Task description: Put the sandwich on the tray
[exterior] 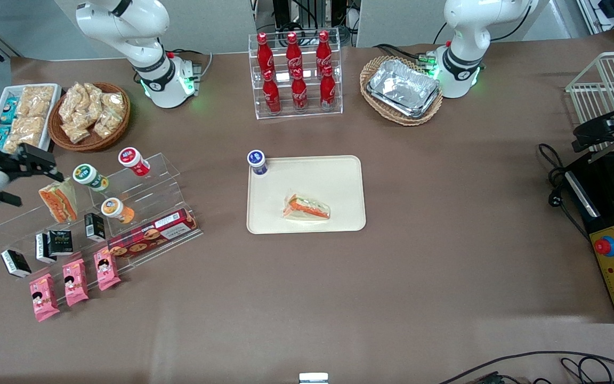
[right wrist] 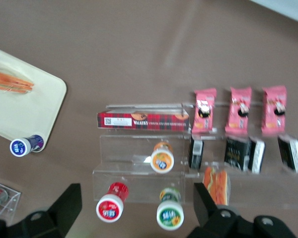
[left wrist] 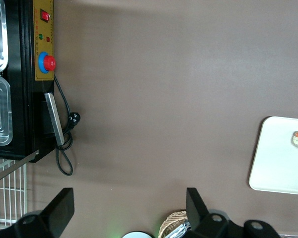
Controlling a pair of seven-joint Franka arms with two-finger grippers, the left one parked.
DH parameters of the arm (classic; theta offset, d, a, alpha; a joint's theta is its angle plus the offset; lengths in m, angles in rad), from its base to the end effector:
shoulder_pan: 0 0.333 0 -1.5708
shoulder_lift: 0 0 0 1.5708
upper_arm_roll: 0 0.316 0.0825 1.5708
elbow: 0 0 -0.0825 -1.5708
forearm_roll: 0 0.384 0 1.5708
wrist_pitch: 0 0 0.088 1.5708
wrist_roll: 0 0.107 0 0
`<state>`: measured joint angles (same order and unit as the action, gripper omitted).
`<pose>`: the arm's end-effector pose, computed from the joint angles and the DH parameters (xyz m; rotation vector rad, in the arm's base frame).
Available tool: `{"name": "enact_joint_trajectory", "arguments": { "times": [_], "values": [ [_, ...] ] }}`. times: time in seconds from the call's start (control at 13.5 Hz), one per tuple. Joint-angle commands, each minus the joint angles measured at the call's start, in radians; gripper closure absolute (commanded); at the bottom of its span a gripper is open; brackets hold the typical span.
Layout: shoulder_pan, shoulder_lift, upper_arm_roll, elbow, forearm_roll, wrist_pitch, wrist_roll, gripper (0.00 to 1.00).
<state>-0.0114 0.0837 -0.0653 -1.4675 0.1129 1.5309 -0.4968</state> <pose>0.5761 -0.0301 0.6230 -2.9651 -0.6376 -0.0168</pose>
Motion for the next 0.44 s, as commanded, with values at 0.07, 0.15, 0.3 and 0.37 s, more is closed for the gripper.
{"name": "enact_joint_trajectory", "arguments": {
  "times": [0.07, 0.15, 0.3, 0.37],
  "values": [
    [0.011, -0.082, 0.007, -0.011, -0.061, -0.095, 0.161, 0.00],
    [0.010, -0.082, 0.002, -0.011, -0.059, -0.103, 0.164, 0.00],
    [0.004, -0.078, -0.001, -0.011, -0.056, -0.097, 0.167, 0.00],
    [0.004, -0.076, -0.001, -0.011, -0.056, -0.098, 0.167, 0.00]
  ]
}}
